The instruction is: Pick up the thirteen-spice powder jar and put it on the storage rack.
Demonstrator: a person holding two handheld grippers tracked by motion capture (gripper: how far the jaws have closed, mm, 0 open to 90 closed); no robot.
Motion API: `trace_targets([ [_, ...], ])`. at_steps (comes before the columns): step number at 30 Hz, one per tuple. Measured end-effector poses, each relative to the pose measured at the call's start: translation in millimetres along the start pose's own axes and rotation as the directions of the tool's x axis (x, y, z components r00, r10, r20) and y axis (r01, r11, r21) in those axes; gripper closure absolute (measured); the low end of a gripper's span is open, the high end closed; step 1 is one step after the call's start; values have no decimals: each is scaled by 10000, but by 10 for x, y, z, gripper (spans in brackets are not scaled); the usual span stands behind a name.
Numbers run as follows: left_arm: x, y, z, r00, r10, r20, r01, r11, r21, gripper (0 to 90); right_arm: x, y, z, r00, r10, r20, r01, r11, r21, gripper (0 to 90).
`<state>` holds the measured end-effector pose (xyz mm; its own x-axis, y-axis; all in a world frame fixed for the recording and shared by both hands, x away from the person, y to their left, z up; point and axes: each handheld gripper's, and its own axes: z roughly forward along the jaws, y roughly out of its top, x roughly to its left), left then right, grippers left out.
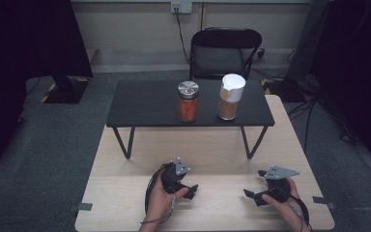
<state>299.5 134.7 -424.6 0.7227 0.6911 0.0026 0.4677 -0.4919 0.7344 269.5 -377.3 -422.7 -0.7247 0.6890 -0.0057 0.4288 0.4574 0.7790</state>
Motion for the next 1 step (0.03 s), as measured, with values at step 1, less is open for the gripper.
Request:
trace_targets([
  [1, 0, 0, 0, 10000, -2, 0, 2, 10000, -1, 0, 15, 22, 15, 9999, -138, 85, 136, 9997, 216, 15],
])
